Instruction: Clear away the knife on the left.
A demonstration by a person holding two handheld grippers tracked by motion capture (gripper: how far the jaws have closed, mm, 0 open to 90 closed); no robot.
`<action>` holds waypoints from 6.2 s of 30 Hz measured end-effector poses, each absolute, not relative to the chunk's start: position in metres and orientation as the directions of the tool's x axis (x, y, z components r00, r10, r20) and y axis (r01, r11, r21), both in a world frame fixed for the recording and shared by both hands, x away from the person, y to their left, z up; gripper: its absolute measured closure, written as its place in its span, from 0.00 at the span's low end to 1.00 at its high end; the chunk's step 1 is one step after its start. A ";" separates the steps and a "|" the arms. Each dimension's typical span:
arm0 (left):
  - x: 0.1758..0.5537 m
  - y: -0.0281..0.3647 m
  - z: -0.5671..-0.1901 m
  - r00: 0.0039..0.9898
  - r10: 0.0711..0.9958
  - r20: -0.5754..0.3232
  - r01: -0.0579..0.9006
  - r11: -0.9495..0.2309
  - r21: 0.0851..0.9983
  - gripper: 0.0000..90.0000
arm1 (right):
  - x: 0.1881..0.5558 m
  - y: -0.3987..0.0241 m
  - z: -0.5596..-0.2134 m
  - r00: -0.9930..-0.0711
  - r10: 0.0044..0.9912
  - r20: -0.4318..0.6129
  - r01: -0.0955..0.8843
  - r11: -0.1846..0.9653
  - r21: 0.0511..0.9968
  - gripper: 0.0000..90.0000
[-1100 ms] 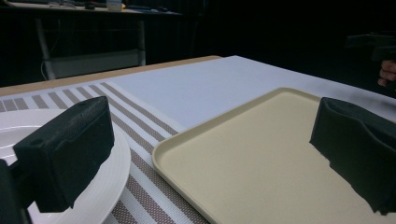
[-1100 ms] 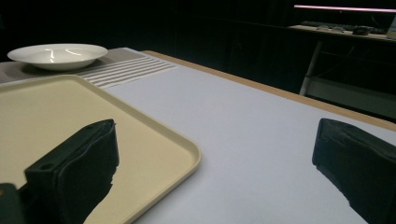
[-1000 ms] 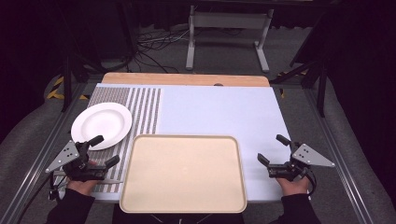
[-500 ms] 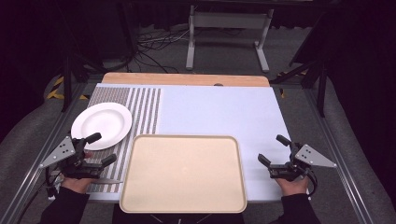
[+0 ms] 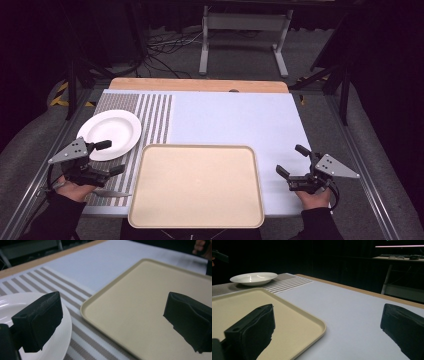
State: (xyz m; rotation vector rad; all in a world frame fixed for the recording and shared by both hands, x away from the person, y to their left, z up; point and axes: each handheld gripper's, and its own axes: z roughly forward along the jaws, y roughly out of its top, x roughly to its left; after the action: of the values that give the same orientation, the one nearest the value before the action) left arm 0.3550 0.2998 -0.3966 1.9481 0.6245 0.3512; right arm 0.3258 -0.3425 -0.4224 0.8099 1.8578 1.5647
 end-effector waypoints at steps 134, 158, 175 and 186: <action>0.386 0.326 -0.376 0.992 0.065 0.111 0.060 -0.997 0.048 0.90 | 0.324 -0.349 -0.426 -0.670 0.742 0.008 0.142 0.118 0.983 0.01; 0.389 0.306 -0.331 0.954 0.294 0.060 0.251 -0.892 0.375 0.90 | 0.324 -0.348 -0.426 -0.673 0.739 0.007 0.142 0.121 0.982 0.01; 0.397 0.296 -0.328 0.895 0.422 -0.145 0.431 -0.733 0.527 0.90 | 0.324 -0.348 -0.425 -0.676 0.737 0.009 0.142 0.118 0.983 0.01; 0.396 0.271 -0.333 0.875 0.433 -0.216 0.477 -0.696 0.536 0.89 | 0.323 -0.348 -0.425 -0.675 0.737 0.008 0.142 0.119 0.983 0.01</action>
State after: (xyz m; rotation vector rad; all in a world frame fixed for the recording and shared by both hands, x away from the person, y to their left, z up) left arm 0.3960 0.2706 -0.3327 2.4414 0.6558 -0.0969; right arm 0.3234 -0.3479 -0.4250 0.8492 1.9114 1.5906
